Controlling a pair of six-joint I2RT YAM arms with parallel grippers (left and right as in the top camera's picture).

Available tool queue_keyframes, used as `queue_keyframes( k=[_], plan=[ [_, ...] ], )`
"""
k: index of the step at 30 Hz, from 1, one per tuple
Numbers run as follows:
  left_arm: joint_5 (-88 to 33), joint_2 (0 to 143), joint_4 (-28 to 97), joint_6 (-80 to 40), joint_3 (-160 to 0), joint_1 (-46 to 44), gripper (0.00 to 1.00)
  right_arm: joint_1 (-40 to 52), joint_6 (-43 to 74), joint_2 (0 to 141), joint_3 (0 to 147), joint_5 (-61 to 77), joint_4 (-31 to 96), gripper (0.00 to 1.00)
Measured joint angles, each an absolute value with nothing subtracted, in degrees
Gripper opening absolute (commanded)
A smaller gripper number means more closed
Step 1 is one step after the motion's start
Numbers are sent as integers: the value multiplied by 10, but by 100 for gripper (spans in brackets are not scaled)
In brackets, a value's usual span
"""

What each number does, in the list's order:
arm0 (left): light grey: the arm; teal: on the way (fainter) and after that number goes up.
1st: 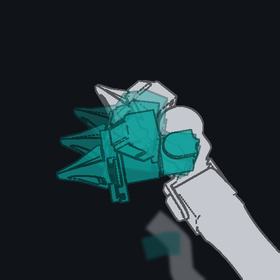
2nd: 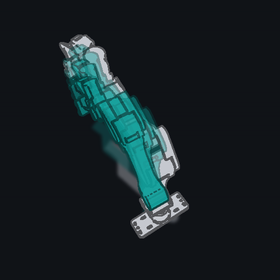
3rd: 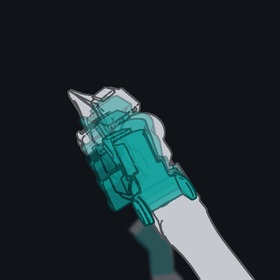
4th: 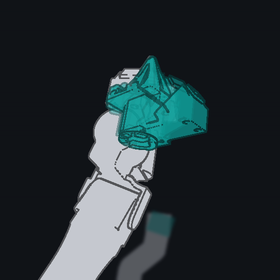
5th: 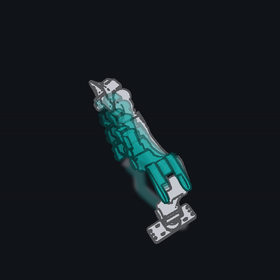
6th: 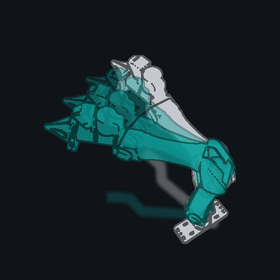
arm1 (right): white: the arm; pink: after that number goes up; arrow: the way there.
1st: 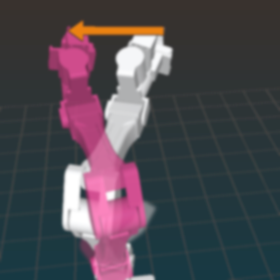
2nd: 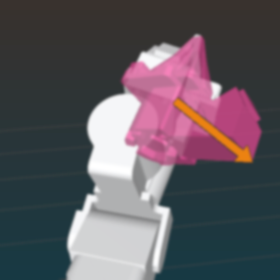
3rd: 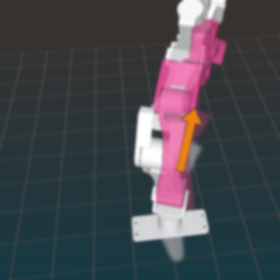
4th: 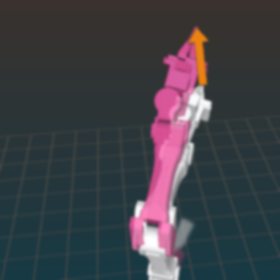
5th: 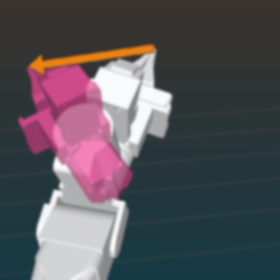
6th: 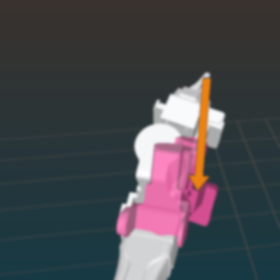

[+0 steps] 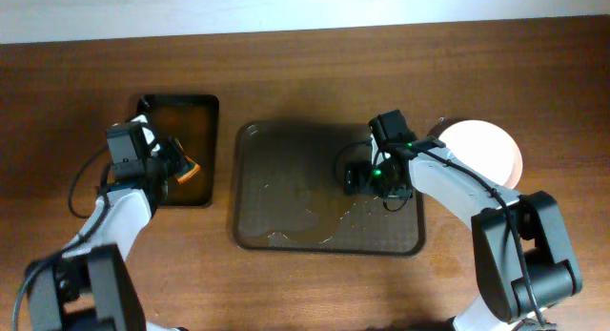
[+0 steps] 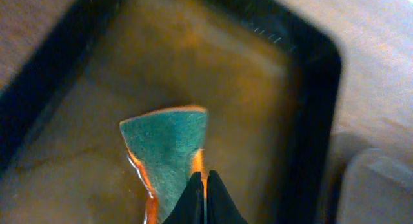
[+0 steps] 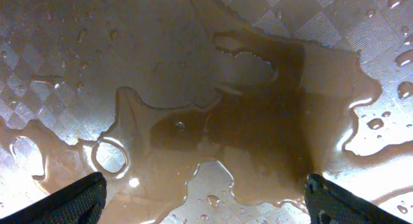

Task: Clean dirty plates on tray and stack at the side
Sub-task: 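Move the left gripper to the empty black tray and drop the sponge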

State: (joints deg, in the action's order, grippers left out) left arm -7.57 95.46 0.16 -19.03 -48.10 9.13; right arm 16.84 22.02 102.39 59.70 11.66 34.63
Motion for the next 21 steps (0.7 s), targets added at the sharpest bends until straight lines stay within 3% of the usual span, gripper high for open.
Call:
queue_keyframes(
  k=[4,5,7,11,12,15,16,21],
  plan=[
    [-75,1028,-27,-190,-481,91,6,168,220,1024,597,117,346,98],
    [-76,1037,-32,-190,-485,91,0,168,220,1024,597,117,346,98],
    [-77,1040,-33,-189,-487,91,0,168,220,1024,597,117,346,98],
    [-138,1004,-6,-188,-490,93,0,168,219,1024,597,117,351,98],
    [-164,956,3,-188,-489,93,4,168,218,1022,597,117,362,98],
    [-195,768,63,-188,-495,93,59,168,219,1002,590,112,401,98],
    [-199,724,90,-187,-495,93,100,169,219,979,587,105,432,98],
    [-210,533,264,-189,-498,93,100,170,219,755,587,105,546,98]
  ],
)
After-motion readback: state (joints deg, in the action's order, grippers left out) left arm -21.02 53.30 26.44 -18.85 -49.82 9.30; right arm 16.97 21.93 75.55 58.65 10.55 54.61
